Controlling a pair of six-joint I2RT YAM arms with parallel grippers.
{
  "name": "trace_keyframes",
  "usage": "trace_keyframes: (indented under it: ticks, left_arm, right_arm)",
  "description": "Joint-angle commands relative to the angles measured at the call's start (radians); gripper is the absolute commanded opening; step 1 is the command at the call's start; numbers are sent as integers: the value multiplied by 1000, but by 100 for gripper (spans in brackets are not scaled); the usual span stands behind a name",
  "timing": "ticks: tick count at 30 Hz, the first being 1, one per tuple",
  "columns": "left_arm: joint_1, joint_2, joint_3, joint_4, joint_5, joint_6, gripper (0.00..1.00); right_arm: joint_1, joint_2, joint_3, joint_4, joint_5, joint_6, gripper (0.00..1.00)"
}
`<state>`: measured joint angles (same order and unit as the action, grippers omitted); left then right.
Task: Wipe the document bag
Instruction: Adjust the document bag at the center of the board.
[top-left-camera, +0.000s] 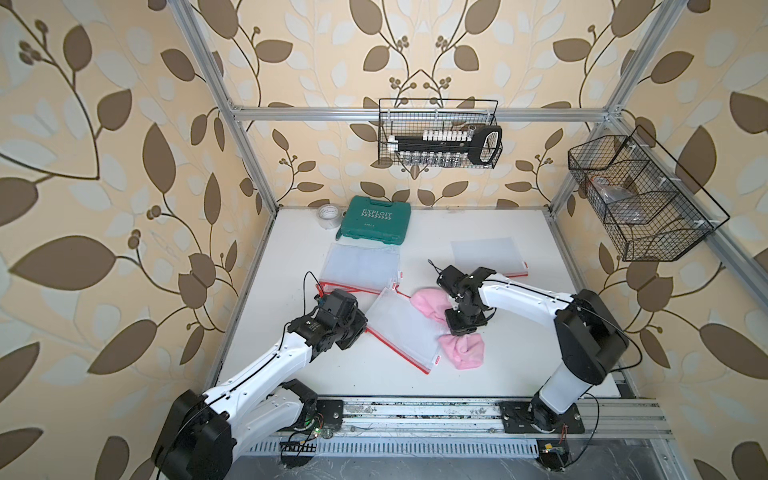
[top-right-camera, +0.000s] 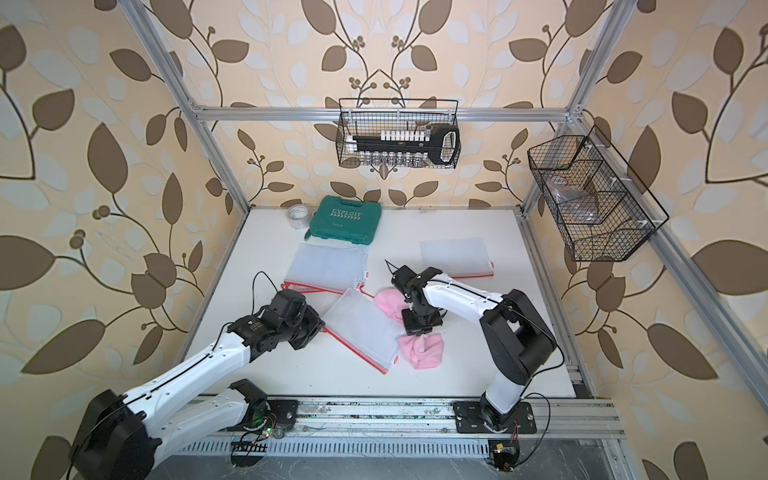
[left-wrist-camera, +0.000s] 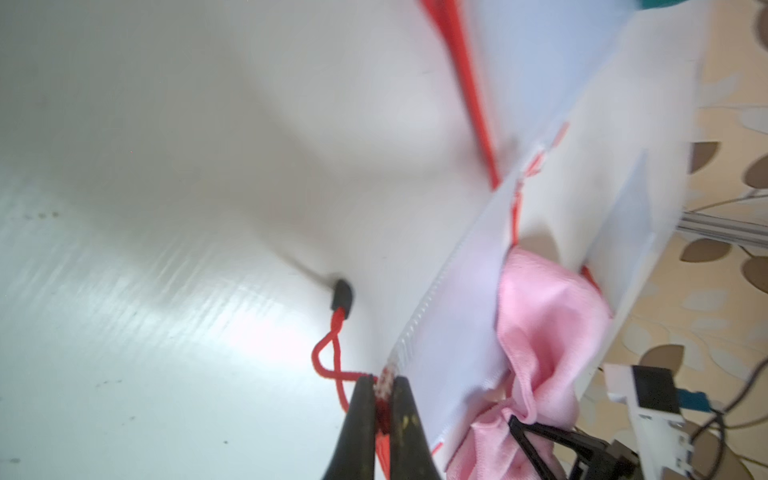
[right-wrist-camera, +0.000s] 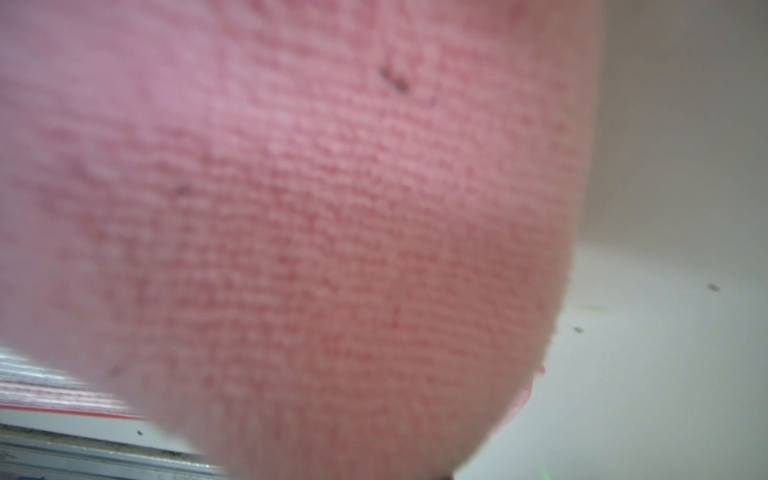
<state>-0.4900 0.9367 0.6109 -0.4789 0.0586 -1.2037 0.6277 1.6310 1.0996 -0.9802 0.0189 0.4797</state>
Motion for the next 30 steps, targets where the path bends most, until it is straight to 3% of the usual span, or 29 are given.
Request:
trace_keyframes:
  ticks: [1, 6, 10, 13, 16, 19, 21, 25, 30]
  left_arm:
    - [5, -76, 182, -226, -135, 173, 0]
    - [5, -69, 562, -519, -350, 456, 0]
    - [5, 74, 859, -696, -452, 698, 0]
    - [-14, 167, 1004, -762, -531, 817, 0]
    - [-114, 286, 1088, -832, -657, 885, 0]
    - [-290, 432, 1079, -834, -759, 883, 0]
    - [-370, 534, 1057, -810, -733, 821, 0]
    - [-483, 648, 962, -628, -547, 685, 0]
    - [-525, 713, 799, -351, -242, 558, 0]
  right_arm:
    - [-51, -110, 13, -87, 92, -43, 0]
    - [-114, -140, 47, -72, 0, -74, 0]
    - [-114, -122, 51, -33, -37, -74, 0]
    - [-122, -116, 41, -7, -56, -64, 0]
    - [-141, -131, 16, 12, -73, -57, 0]
    - [-178, -156, -21, 16, -82, -64, 0]
    - [-220, -179, -45, 10, -83, -76, 0]
    - [-323, -238, -80, -8, -93, -110, 0]
    - [-364, -254, -88, -17, -114, -117, 0]
